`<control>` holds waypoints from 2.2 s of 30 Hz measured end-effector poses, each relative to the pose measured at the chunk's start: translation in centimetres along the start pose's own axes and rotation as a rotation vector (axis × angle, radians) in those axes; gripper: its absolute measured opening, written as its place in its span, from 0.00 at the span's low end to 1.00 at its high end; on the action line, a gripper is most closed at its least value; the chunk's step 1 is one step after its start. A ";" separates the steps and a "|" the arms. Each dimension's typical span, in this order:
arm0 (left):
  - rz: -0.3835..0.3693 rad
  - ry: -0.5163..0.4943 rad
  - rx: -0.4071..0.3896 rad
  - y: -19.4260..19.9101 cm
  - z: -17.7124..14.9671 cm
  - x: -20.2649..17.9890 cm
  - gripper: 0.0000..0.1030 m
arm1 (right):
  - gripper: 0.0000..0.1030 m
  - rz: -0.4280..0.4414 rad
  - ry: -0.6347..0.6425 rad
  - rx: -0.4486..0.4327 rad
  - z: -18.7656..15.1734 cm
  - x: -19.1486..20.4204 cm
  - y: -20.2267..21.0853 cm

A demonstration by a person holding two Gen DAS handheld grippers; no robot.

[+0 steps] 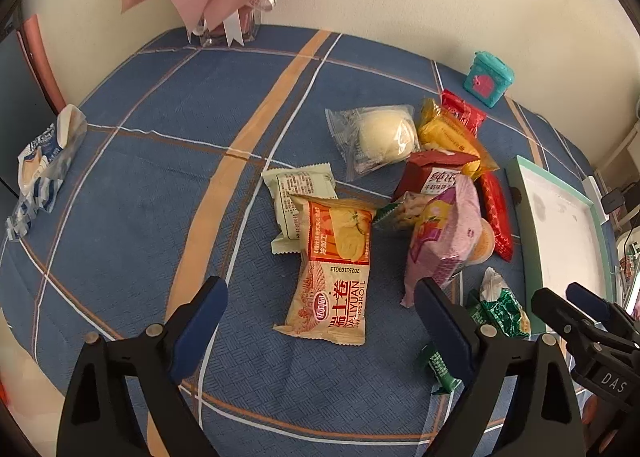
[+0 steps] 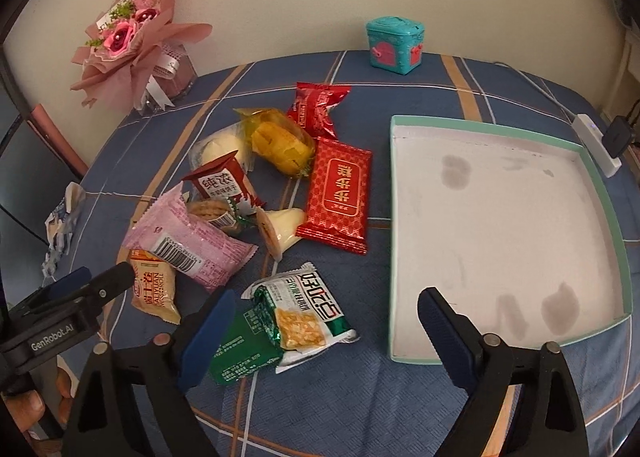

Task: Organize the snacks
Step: 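Grasp the orange biscuit pack with left gripper while right grasps green cracker pack, then carry the orange biscuit pack and green cracker pack over the white tray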

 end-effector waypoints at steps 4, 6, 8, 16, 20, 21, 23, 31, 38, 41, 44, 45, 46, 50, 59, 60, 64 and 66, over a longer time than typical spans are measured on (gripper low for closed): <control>-0.010 -0.008 0.041 -1.5 0.1 -0.4 0.80 | 0.79 0.015 -0.003 0.074 -0.2 0.2 -1.8; -0.014 -0.010 0.059 -2.3 0.2 -0.5 0.79 | 0.78 0.008 0.008 0.096 -0.5 0.4 -2.4; -0.017 -0.009 0.076 -3.0 0.2 -0.6 0.78 | 0.77 0.010 0.018 0.115 -0.7 0.6 -2.9; -0.008 0.007 0.131 -5.6 0.5 -1.0 0.61 | 0.72 0.012 0.004 0.171 -0.8 0.2 -5.2; -0.012 0.025 0.138 -6.2 0.4 -0.9 0.49 | 0.67 0.025 -0.010 0.180 -0.9 -0.2 -5.3; -0.016 0.030 0.135 -6.3 0.2 -0.8 0.47 | 0.66 0.028 -0.012 0.182 -0.9 -0.2 -5.3; -0.013 0.037 0.134 -6.3 0.2 -0.6 0.42 | 0.58 0.027 -0.015 0.182 -0.9 -0.1 -5.4; -0.033 0.066 0.123 -4.6 -0.3 0.2 0.37 | 0.51 0.058 -0.048 0.183 -0.6 -1.1 -4.9; -0.010 0.102 0.058 -0.9 -0.5 1.9 0.36 | 0.50 0.091 -0.055 0.163 -0.2 -1.0 -3.2; -0.004 0.102 0.019 1.5 -0.3 2.0 0.36 | 0.50 0.110 -0.063 0.128 0.0 -1.1 -2.3; -0.006 0.100 -0.015 3.9 -0.3 1.3 0.36 | 0.50 0.120 -0.072 0.090 0.3 -1.3 -1.0; -0.007 0.099 -0.024 4.1 0.1 1.0 0.36 | 0.50 0.124 -0.074 0.080 0.3 -1.3 -0.7; -0.009 0.100 -0.040 4.9 0.2 0.8 0.36 | 0.50 0.126 -0.076 0.072 0.6 -1.2 -0.4; -0.023 0.104 -0.078 7.1 1.2 -0.6 0.36 | 0.50 0.116 -0.079 0.038 1.0 -1.3 0.7; -0.112 -0.003 -0.049 5.9 2.9 -9.0 0.36 | 0.50 -0.004 -0.206 -0.039 2.3 -6.7 1.9; -0.116 -0.010 -0.045 5.6 2.9 -9.7 0.36 | 0.50 -0.013 -0.231 -0.042 2.4 -7.6 2.0; -0.152 -0.060 -0.015 3.5 3.4 -14.0 0.36 | 0.50 -0.046 -0.329 -0.057 2.7 -11.0 2.5; -0.171 -0.091 -0.008 2.9 3.4 -16.1 0.36 | 0.50 -0.066 -0.370 -0.067 2.9 -12.6 2.7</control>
Point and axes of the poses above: each gripper's, at about its wrist camera, not at the fingertips, and y roughly against the way its jaws point, x to its left, z to its top, the point moved 4 cm from there along -y, roughly the way its jaws point, and after that the axes turned 7 degrees about x, right-handed, at the moved point
